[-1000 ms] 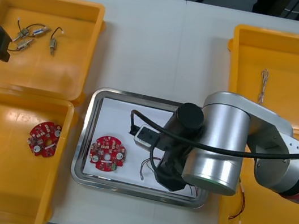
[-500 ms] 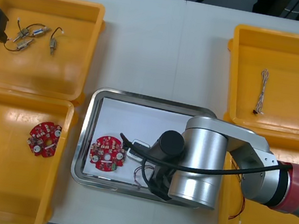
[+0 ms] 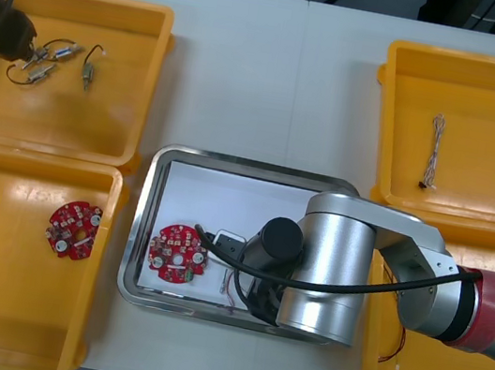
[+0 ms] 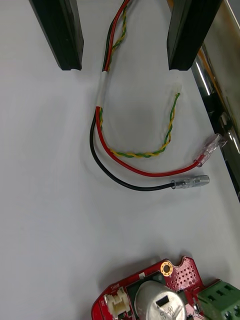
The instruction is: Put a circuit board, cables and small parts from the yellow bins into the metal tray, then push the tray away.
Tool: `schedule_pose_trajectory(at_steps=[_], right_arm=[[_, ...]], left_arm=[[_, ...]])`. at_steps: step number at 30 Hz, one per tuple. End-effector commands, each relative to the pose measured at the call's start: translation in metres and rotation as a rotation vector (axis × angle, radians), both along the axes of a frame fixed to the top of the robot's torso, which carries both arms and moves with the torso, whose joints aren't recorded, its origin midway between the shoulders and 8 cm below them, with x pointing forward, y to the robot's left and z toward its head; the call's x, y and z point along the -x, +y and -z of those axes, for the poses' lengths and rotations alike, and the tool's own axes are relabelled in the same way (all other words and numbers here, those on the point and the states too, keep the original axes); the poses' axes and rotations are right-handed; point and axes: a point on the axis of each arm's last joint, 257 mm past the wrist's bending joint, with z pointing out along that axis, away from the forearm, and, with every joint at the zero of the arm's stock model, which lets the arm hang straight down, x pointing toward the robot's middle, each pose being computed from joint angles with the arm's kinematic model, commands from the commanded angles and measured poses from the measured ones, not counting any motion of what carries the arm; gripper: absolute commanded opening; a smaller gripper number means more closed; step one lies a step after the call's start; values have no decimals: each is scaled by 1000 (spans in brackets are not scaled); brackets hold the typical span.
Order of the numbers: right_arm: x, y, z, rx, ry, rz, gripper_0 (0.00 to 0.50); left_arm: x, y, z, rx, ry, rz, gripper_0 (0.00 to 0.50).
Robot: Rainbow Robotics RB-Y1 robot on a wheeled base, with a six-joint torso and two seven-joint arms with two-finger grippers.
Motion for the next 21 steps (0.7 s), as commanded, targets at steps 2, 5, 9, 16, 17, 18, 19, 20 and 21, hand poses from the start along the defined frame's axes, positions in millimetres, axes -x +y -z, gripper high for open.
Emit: schedule_pose_trajectory(at_steps=[2, 5, 9, 16, 17, 18, 19, 20, 21], right_arm=[[-8, 23, -27, -44, -38, -40, 486], [-9, 21, -40, -55, -18, -11, 488], [-14, 17, -64, -78, -1, 43, 490], [-26, -5, -101, -116, 35, 164, 488], [-27, -10, -107, -122, 45, 187, 488], [-29, -15, -115, -133, 56, 220, 488], [-29, -18, -118, -140, 62, 241, 487], [-30, -22, -124, -155, 73, 281, 488], [-30, -26, -130, -171, 83, 316, 488]], left_arm=[[-35, -26, -14, -83, -69, 194, 424], [-43, -28, -6, -91, -66, 233, 425], [-54, -29, -1, -120, -84, 288, 426], [-59, -26, 5, -156, -71, 373, 424], [-59, -25, 6, -170, -69, 389, 423], [-59, -23, 8, -184, -63, 399, 422], [-58, -23, 9, -189, -59, 404, 423], [-58, -21, 11, -198, -52, 406, 423], [-58, -21, 13, -202, -47, 411, 424]])
